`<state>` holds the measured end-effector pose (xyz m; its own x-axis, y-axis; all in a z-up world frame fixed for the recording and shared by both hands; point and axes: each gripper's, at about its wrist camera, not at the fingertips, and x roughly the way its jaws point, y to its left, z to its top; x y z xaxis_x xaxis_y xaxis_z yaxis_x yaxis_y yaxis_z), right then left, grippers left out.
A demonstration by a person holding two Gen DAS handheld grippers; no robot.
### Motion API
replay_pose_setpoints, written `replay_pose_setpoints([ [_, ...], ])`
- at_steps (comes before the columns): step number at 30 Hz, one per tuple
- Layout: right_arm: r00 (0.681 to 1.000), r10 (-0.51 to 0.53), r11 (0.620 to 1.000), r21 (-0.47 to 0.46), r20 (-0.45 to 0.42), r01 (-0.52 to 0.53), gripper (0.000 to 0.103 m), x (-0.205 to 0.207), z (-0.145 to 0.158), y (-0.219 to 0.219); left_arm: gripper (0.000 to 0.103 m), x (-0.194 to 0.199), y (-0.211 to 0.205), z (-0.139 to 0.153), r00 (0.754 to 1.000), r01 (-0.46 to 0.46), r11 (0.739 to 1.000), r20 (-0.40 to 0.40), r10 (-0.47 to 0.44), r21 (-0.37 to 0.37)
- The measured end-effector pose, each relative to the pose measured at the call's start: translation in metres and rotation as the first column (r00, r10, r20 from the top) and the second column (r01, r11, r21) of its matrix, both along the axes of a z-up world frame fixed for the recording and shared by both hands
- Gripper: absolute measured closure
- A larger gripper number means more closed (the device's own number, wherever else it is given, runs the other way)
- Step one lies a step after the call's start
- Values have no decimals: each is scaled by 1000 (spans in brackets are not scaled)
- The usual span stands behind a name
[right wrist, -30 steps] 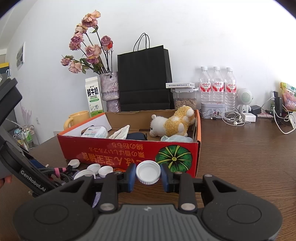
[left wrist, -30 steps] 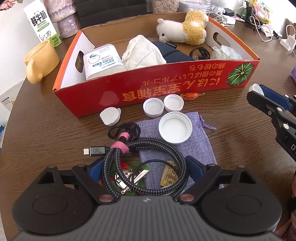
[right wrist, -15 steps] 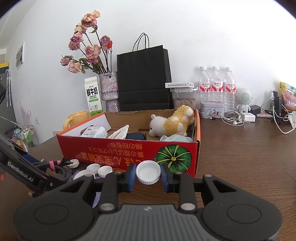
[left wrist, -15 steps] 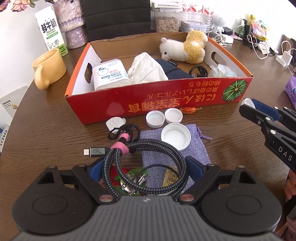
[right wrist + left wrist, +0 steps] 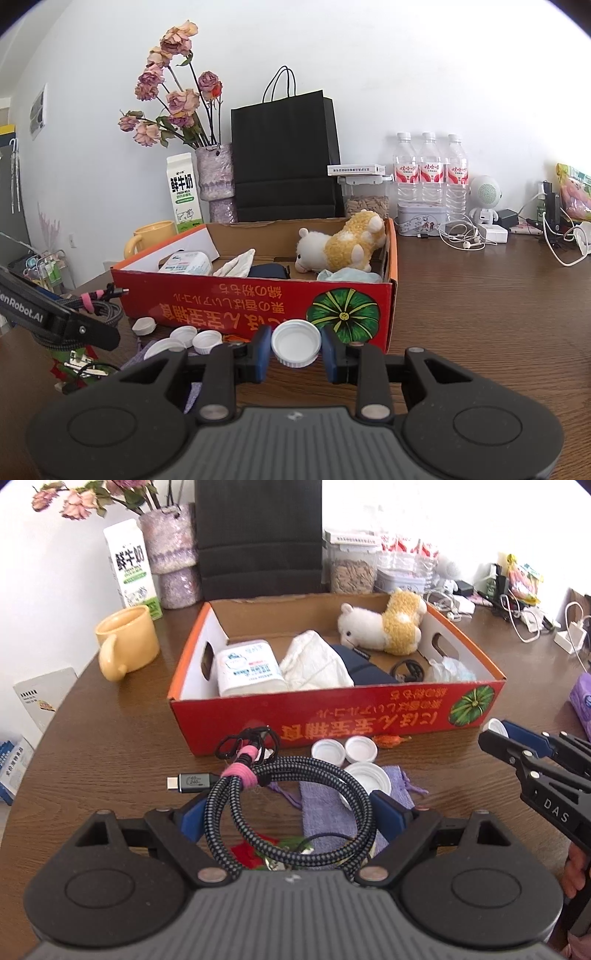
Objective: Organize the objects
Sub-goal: 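Carry the cap and braided cable into the cardboard box and open both tools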
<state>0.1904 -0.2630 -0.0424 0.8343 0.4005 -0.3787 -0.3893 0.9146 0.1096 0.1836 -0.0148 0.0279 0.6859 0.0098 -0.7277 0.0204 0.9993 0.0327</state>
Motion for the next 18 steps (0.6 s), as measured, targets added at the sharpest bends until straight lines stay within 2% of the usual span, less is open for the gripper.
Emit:
replay_pose_setpoints([
  [9,999,1,1000,-10,39,-1,75,-5,5,6,14,-3,1,10,993,3,1000,118,0,-29],
  [18,995,9,999,-47,104,-4,75,-3,34,23,14,14,0,23,975,21,997,221,-3,-78],
])
